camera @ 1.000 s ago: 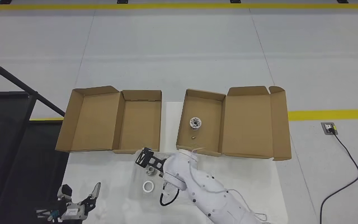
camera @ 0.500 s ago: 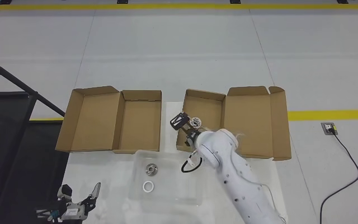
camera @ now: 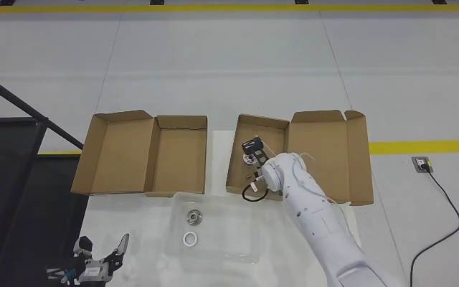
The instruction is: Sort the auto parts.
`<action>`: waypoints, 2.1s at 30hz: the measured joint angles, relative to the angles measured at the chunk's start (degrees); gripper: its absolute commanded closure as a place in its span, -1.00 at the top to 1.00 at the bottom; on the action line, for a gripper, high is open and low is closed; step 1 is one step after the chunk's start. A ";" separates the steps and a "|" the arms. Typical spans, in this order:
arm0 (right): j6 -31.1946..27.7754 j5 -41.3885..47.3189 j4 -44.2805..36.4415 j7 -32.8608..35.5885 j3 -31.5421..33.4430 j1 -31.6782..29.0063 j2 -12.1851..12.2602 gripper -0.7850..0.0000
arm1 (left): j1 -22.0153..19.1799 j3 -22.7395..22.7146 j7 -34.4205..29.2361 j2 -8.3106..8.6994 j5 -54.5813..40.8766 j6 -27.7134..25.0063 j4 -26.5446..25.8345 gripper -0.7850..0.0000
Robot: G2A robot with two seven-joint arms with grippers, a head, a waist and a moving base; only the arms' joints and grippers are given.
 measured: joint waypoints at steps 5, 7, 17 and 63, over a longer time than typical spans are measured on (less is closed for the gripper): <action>-0.53 1.18 6.62 -1.75 -0.17 2.79 -0.48 -1.00 | 0.00 0.00 0.00 0.00 0.00 0.00 0.00 1.00; -0.74 1.53 8.62 -2.51 -0.33 3.62 -0.68 -1.00 | 0.00 0.00 0.00 0.00 0.00 0.00 0.00 1.00; -1.25 2.99 13.83 -4.75 -1.12 5.73 -1.56 -0.40 | 0.00 0.00 0.00 0.00 0.00 0.00 0.00 1.00; -32.51 10.48 -53.26 5.89 3.47 -24.13 6.79 -0.30 | 0.00 0.00 0.00 0.00 0.00 0.00 0.00 1.00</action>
